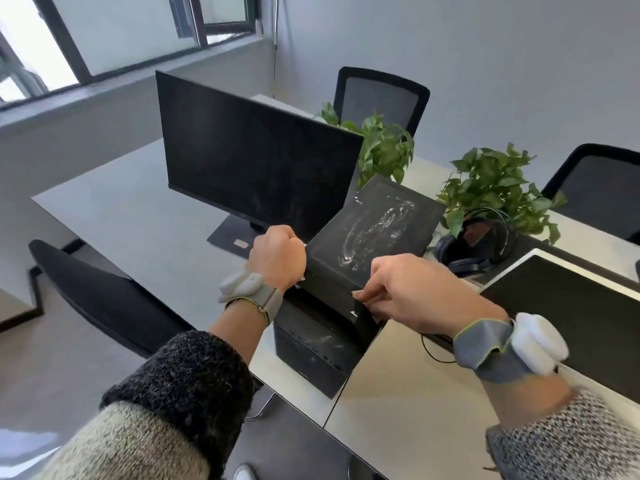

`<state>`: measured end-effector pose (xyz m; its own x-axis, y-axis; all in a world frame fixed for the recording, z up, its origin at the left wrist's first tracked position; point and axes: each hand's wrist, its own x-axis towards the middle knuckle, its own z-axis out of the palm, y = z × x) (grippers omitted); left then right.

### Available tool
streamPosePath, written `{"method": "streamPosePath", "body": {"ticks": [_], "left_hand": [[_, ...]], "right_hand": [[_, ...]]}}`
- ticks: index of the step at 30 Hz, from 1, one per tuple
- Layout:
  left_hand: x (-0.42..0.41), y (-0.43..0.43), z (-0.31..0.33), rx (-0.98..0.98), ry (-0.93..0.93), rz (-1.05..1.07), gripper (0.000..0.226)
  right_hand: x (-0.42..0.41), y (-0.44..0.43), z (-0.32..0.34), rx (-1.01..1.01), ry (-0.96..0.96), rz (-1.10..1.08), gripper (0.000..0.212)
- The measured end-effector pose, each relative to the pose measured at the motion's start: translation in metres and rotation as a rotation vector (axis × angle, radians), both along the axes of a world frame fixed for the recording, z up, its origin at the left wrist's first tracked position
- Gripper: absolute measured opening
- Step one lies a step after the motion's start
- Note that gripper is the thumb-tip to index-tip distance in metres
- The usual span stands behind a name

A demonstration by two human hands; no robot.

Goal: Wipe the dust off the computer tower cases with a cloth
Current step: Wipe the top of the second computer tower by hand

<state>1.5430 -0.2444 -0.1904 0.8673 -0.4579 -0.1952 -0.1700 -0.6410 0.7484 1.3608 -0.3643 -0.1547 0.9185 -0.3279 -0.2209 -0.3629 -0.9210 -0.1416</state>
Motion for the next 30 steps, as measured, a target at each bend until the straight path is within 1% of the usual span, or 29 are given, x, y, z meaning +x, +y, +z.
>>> {"method": "streamPosePath", "body": {"ticks": [2,4,6,9,12,14,16,17,19,21,23,26,30], "left_hand": [[-0.001,-0.002,0.001,0.041,-0.048,-0.002,0.032],[-0.002,-0.003,0.001,0.073,-0.088,-0.018,0.032],[-0.002,-0.002,0.001,0.092,-0.107,-0.043,0.031],[0.000,-0.002,0.002,0.135,-0.134,-0.064,0.031],[0.001,-0.002,0.005,0.174,-0.171,-0.096,0.030],[0.002,-0.003,0.005,0.191,-0.203,-0.146,0.029],[0.004,-0.004,0.004,0.203,-0.240,-0.186,0.027],[0.005,-0.005,0.003,0.214,-0.259,-0.202,0.026],[0.009,-0.007,0.003,0.248,-0.294,-0.242,0.024],[0.013,-0.011,0.004,0.276,-0.300,-0.307,0.021],[0.015,-0.021,0.008,0.283,-0.301,-0.329,0.021],[0.012,-0.030,0.007,0.312,-0.301,-0.279,0.022],[0.008,-0.036,-0.001,0.321,-0.315,-0.129,0.020]], "right_hand": [[0.012,0.006,-0.005,-0.027,-0.082,-0.017,0.025],[0.031,0.011,-0.007,0.023,-0.139,-0.029,0.020],[0.056,0.010,-0.007,0.062,-0.148,-0.040,0.015],[0.094,0.010,-0.005,0.079,-0.160,-0.060,0.024],[0.113,0.014,-0.005,0.038,-0.169,-0.058,0.025],[0.105,0.013,-0.006,0.040,-0.169,-0.039,0.020],[0.083,0.008,-0.008,0.069,-0.159,-0.025,0.010],[0.068,0.005,-0.008,0.072,-0.142,-0.030,0.011],[0.033,-0.004,-0.007,0.031,-0.085,-0.046,0.020],[0.000,-0.008,-0.003,-0.005,-0.040,-0.061,0.020],[-0.018,-0.005,0.004,-0.007,-0.013,-0.064,0.017],[-0.012,0.000,0.007,-0.032,-0.032,-0.054,0.015],[0.025,0.005,0.002,-0.011,-0.106,-0.061,0.010]]}}
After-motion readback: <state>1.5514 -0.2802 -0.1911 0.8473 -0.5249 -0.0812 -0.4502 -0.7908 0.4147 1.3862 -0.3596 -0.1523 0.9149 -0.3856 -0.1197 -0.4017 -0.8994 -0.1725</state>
